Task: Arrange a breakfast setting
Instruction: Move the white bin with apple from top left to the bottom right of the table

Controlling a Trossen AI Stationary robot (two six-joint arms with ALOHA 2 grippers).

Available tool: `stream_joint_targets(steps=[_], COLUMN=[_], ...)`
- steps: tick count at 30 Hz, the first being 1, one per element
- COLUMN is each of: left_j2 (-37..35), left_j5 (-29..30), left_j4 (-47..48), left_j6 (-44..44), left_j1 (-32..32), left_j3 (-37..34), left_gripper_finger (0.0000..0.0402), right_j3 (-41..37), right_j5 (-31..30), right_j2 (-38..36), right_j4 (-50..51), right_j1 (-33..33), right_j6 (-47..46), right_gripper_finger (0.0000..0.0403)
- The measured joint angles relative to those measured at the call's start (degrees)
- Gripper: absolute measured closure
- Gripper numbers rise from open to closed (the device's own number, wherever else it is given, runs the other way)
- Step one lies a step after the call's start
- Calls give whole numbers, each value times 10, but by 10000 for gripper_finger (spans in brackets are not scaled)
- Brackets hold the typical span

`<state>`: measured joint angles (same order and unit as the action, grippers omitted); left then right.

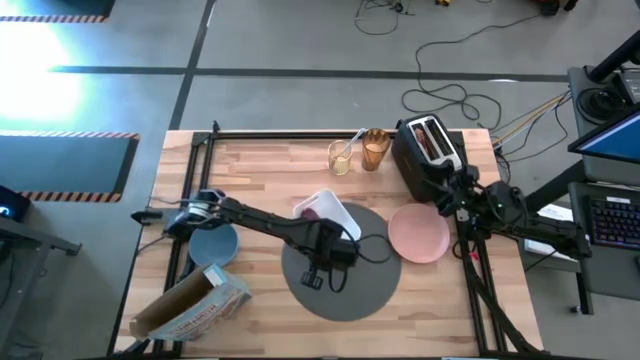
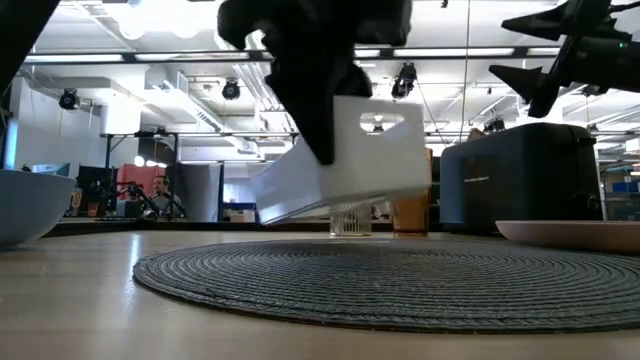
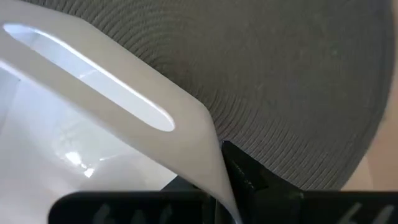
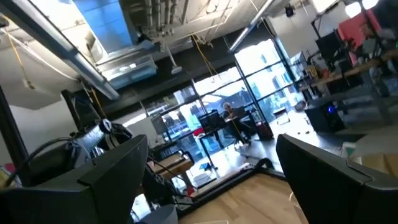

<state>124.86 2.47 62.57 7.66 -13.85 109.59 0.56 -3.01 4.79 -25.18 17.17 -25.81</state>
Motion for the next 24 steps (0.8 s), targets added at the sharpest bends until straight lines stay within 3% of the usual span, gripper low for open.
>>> stream_joint_targets(steps=[5, 16, 24], left_j2=[35, 121, 130], left_j5=[-18, -31, -32], left_j4=[-1, 79, 108], left_j6=[-3, -36, -32], left_j1=[-11, -26, -27], left_j3=[27, 147, 171], left_gripper_finger=[401, 401, 366], right_j3=[0, 0, 0], right_j5=[-2, -85, -66], right_j2=[3, 2, 2], right_j4=[-5, -13, -10], right_j1=[0, 0, 0], right_j6=[-33, -74, -74], right_gripper_finger=[57, 57, 57])
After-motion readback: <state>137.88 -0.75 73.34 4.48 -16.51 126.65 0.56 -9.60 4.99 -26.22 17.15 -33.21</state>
